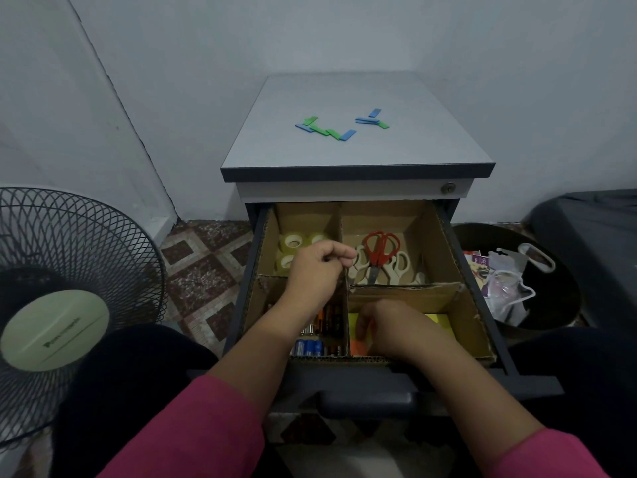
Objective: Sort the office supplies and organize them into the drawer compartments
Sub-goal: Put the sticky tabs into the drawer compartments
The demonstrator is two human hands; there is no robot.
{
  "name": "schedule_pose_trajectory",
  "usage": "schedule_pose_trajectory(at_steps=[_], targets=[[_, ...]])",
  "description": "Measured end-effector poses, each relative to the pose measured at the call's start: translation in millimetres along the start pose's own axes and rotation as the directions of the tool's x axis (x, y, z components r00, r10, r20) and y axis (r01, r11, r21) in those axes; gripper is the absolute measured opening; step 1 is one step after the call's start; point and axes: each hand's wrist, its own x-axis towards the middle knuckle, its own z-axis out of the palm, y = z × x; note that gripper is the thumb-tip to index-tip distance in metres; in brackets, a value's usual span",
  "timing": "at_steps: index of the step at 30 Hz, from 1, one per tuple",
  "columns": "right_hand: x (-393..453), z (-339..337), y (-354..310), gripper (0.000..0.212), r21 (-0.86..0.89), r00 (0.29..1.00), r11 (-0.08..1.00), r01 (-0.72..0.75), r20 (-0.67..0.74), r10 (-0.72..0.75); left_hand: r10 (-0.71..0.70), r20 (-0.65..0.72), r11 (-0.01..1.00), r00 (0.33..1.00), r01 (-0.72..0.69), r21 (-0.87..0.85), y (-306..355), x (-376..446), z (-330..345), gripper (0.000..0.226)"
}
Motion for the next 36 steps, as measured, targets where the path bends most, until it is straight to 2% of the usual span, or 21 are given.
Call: schedule_pose_trajectory(at_steps=[8,30,36], targets=[[3.2,3.3,0.9,0.021,-0.002,1.0,1.0,-0.011,-0.004,0.011,0.003,0.004,1.0,1.0,-0.003,-0.007,0.1,0.0,0.6,0.03],[2.0,1.8,1.1,0.022,0.005,1.0,1.0,0.012,-0.009,-0.012,-0.005,0.003,1.0,1.0,0.005,0.011,1.7,-0.9,-0.1,0.031],[-2.5,1.8,2.3,0.016,0.043,0.995,0.999,0.029,-0.099,-0.024,-0.01,0.008,1.0,1.0,0.01,0.018,2.9,-1.3,-1.0,0.031]])
